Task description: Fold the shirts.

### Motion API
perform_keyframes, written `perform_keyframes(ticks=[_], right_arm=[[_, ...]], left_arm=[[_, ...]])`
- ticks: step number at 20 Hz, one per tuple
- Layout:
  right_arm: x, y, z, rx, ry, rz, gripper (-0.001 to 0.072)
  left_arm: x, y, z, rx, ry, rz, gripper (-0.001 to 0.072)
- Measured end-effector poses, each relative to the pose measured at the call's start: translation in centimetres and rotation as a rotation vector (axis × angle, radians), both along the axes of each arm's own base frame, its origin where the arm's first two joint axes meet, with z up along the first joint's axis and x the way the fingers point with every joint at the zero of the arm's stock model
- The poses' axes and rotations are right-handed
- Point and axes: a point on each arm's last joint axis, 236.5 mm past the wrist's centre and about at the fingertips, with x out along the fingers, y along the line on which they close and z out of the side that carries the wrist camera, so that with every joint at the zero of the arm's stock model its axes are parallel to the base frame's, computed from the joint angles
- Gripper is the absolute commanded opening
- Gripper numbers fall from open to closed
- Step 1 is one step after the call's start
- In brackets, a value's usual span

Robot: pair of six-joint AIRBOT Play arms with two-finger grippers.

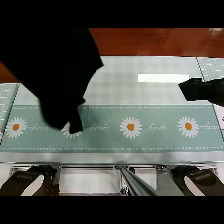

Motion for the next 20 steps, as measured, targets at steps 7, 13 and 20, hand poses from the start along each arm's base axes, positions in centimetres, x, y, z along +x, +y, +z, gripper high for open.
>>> perform_keyframes(ticks=[7, 13, 20], right_arm=[[-1.7, -0.6, 2.2, 0.017, -0.066, -0.017, 0.0632], [-1.9, -0.9, 1.8, 0.013, -0.059, -0.025, 0.0632], [-2.1, -0.1, -5.4, 0.024, 0.109, -0.025, 0.0630]], left_arm=[[0.1, -8.2, 1.8, -0.121, -0.025, -0.200, 0.0029], [0.1, -18.2, -9.9, 0.026, 0.234, -0.409, 0.0029], [0.3, -15.7, -34.4, 0.335, 0.757, -0.395, 0.0065]])
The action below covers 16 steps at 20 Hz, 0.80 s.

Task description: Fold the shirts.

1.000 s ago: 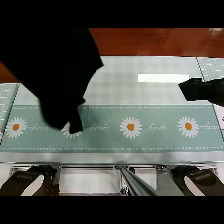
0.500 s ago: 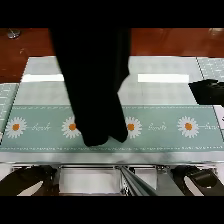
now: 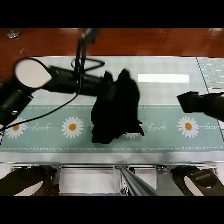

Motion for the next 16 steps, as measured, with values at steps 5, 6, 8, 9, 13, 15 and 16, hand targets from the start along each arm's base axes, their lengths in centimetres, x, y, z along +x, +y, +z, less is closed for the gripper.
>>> perform_keyframes(ticks=[5, 6, 8, 9, 13, 15, 16], right_arm=[[0.4, 2.4, -8.0, 0.073, 0.201, 0.023, 0.0632], [0.9, 2.6, -8.5, 0.088, 0.222, 0.019, 0.0632], [2.8, 1.1, -8.0, 0.091, 0.222, -0.017, 0.0631], [3.6, -0.4, -7.4, 0.090, 0.219, -0.050, 0.0630], [3.0, -10.5, -8.4, 0.068, 0.290, -0.299, 0.0618], [0.9, -12.1, -11.5, 0.150, 0.379, -0.381, 0.0618], [0.1, -11.4, -13.2, 0.214, 0.415, -0.387, 0.0618]], left_arm=[[-1.2, 5.7, -11.2, 0.166, 0.257, 0.071, 0.0699], [-1.0, 7.0, -11.9, 0.190, 0.286, 0.082, 0.0699], [-0.1, 10.3, -11.8, 0.224, 0.328, 0.121, 0.0698], [0.5, 12.3, -11.2, 0.231, 0.339, 0.152, 0.0698], [2.2, 19.2, -9.6, 0.171, 0.365, 0.353, 0.0697], [0.5, 18.6, -10.9, 0.094, 0.423, 0.352, 0.0697], [-0.9, 17.7, -12.3, 0.072, 0.460, 0.322, 0.0697]])
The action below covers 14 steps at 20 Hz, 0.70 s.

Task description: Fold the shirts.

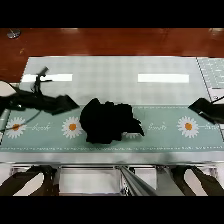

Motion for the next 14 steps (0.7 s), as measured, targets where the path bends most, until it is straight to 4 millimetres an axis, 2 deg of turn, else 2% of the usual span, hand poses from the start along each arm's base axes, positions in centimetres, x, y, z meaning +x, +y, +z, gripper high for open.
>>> perform_keyframes(ticks=[2, 4, 5, 6, 9, 12, 14], right_arm=[[-1.0, 2.8, -2.6, 0.129, 0.020, 0.010, 0.0618], [-1.7, 5.7, -4.2, 0.208, 0.030, 0.052, 0.0618], [-2.1, 7.3, -4.8, 0.239, 0.040, 0.086, 0.0618], [-2.5, 8.6, -5.3, 0.257, 0.053, 0.123, 0.0618], [-3.9, 12.7, -6.8, 0.304, 0.115, 0.242, 0.0618], [-5.1, 16.2, -8.0, 0.338, 0.168, 0.337, 0.0618], [-5.1, 18.1, -8.7, 0.356, 0.179, 0.366, 0.0618]], left_arm=[[-2.2, -2.4, -2.7, -0.052, 0.031, -0.027, 0.0697], [-3.8, -4.3, -5.2, -0.062, 0.049, -0.045, 0.0684], [-4.1, -5.2, -6.3, -0.055, 0.045, -0.049, 0.0517], [-4.5, -5.9, -6.9, -0.050, 0.044, -0.061, 0.0025], [-3.8, -7.4, -7.4, -0.039, 0.001, -0.074, 0.0030], [-2.2, -8.3, -6.0, -0.052, -0.054, -0.079, 0.0030], [-1.5, -8.9, -5.0, -0.064, -0.080, -0.090, 0.0030]])
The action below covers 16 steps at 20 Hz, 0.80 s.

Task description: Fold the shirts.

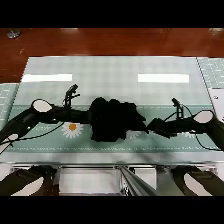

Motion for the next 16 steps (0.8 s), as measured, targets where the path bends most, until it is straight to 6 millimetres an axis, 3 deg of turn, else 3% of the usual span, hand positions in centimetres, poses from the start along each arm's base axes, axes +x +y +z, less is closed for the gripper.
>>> perform_keyframes(ticks=[3, 4, 6, 7, 10, 12, 14, 16], right_arm=[[0.8, 1.9, -0.9, 0.019, 0.012, 0.010, 0.0613], [0.9, 2.7, -1.1, 0.031, 0.021, 0.021, 0.0485], [1.2, 3.7, -1.7, 0.025, 0.029, 0.058, 0.0088], [1.7, 4.3, -1.6, 0.030, 0.023, 0.067, 0.0025], [3.5, 5.2, -0.8, 0.020, -0.022, 0.119, 0.0024], [5.4, 5.1, 0.8, -0.012, -0.073, 0.169, 0.0024], [8.0, 4.6, 3.7, -0.065, -0.148, 0.219, 0.0024], [11.5, 3.8, 8.4, -0.134, -0.270, 0.245, 0.0024]], left_arm=[[0.3, -0.4, 0.8, -0.011, -0.013, -0.015, 0.0031], [0.3, -0.5, 0.9, -0.014, -0.015, -0.019, 0.0031], [0.4, -0.6, 1.1, -0.017, -0.019, -0.021, 0.0031], [0.4, -0.6, 1.2, -0.018, -0.018, -0.023, 0.0031], [0.6, -0.5, 1.9, -0.029, -0.022, -0.028, 0.0031], [1.4, -0.3, 3.4, -0.048, -0.044, -0.028, 0.0030], [3.0, 0.1, 6.5, -0.075, -0.105, -0.024, 0.0030], [5.8, 0.8, 11.0, -0.103, -0.209, 0.012, 0.0030]])
